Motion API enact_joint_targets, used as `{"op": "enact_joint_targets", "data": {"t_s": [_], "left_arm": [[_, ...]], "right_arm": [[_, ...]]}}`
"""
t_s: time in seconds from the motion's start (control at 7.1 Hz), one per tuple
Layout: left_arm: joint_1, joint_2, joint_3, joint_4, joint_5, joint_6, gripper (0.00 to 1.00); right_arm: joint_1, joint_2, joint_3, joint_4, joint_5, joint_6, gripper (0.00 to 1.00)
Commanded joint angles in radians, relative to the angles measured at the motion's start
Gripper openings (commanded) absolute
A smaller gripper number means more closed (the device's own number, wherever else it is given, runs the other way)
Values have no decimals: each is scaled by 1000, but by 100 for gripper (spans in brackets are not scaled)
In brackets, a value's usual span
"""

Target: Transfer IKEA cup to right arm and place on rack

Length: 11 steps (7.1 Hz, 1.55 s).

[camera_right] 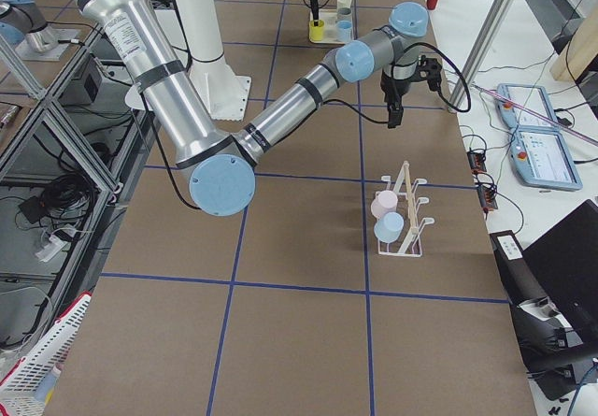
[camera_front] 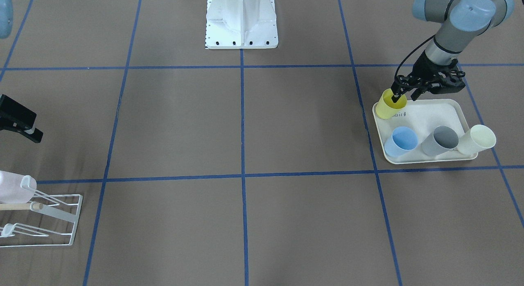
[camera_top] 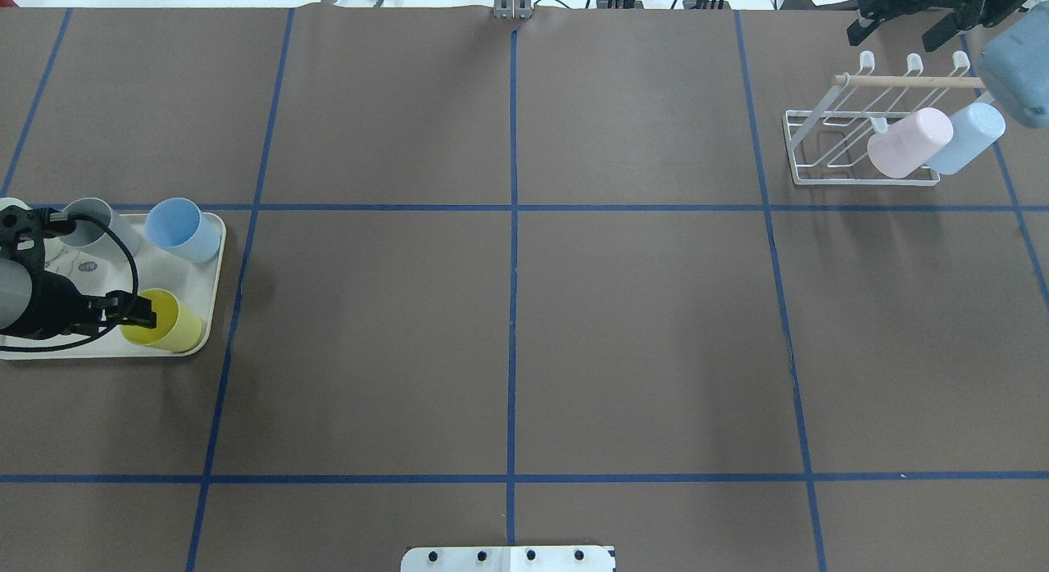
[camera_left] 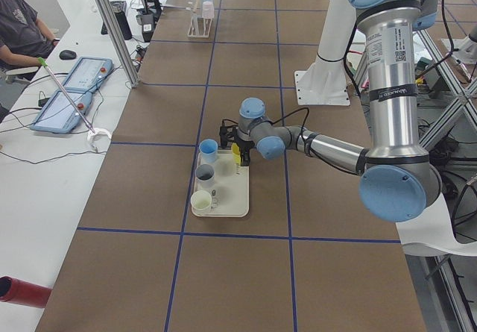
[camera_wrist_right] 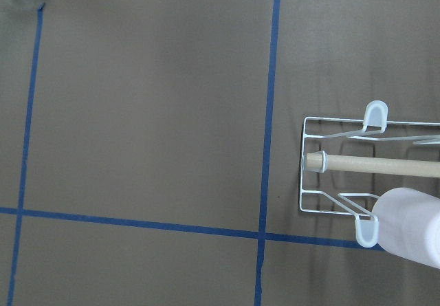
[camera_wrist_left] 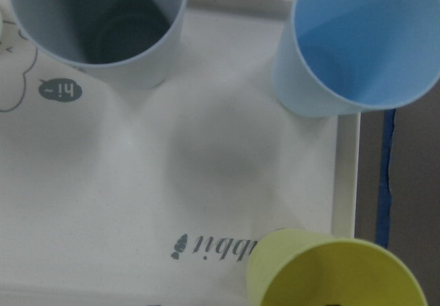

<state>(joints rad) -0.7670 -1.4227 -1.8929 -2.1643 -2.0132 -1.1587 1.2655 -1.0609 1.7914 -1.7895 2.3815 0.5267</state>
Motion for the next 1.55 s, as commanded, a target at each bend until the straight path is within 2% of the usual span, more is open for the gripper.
{"op": "enact_joint_targets", "data": {"t_s": [0.0, 0.14, 0.42, 0.7, 0.99, 1.13, 1.27, 1.41], "left_arm": [[2, -5, 3, 1, 1, 2, 0], [-6, -5, -11, 6, -7, -1, 0], [-43, 65, -127, 65, -19, 5, 0], [-142, 68, -236, 159, -82, 11, 0], [-231, 73, -300, 162, -87, 14, 0], [-309, 55, -307, 210, -79, 14, 0], [-340, 1, -310, 269, -58, 13, 0], [-351, -69, -313, 317, 35, 1, 0]], "right_arm": [[-2, -1, -4, 1, -1, -1, 99], [-3, 1, -3, 1, 1, -1, 99], [-3, 2, 6, 1, 2, -1, 99], [-11, 1, 16, 4, -2, 1, 99], [-12, -5, 22, 2, -42, 4, 99], [-21, -10, 25, 4, -60, 4, 99], [-55, -39, 60, 9, -103, 21, 99], [-73, -48, 87, 12, -131, 68, 99]]}}
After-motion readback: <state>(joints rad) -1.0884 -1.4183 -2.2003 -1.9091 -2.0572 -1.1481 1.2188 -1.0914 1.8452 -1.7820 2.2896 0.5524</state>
